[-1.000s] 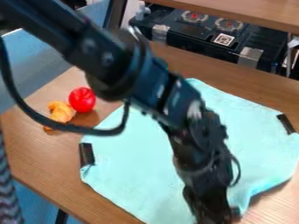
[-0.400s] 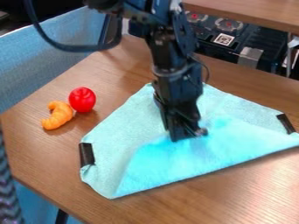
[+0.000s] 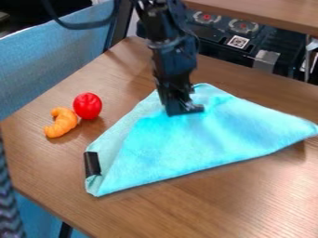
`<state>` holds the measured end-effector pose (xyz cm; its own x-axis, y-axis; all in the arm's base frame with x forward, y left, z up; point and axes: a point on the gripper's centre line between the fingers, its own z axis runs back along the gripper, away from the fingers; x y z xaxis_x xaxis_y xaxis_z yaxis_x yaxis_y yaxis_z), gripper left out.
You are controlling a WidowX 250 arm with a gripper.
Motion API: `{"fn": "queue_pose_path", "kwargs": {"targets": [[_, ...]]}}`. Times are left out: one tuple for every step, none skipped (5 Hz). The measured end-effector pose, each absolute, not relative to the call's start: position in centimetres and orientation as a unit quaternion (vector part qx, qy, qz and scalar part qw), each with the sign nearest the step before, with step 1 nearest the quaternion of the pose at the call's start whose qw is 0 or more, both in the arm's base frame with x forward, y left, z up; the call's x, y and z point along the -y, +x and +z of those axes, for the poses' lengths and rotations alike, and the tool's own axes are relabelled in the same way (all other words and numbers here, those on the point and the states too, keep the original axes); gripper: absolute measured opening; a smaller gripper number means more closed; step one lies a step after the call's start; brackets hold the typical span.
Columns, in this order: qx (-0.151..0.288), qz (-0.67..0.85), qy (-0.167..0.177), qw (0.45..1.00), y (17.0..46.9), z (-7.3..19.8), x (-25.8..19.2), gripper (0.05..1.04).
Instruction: Fold from bottom right to top right
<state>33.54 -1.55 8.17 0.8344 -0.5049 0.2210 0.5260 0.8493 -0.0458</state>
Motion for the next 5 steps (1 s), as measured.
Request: {"fn": "queue_pose_path", "kwargs": {"targets": [[0.115, -0.271, -0.058, 0.954, 35.4, 9.1, -0.1, 0.059], [0.120, -0.284, -0.054, 0.950, 37.6, 9.7, -1.6, 0.059], [0.110, -0.289, -0.048, 0.950, 39.6, 9.1, -3.2, 0.059], [0.092, -0.290, -0.039, 0.952, 40.8, 7.9, -4.5, 0.076], [0.079, -0.281, -0.037, 0.956, 40.9, 6.9, -4.8, 0.226]]}}
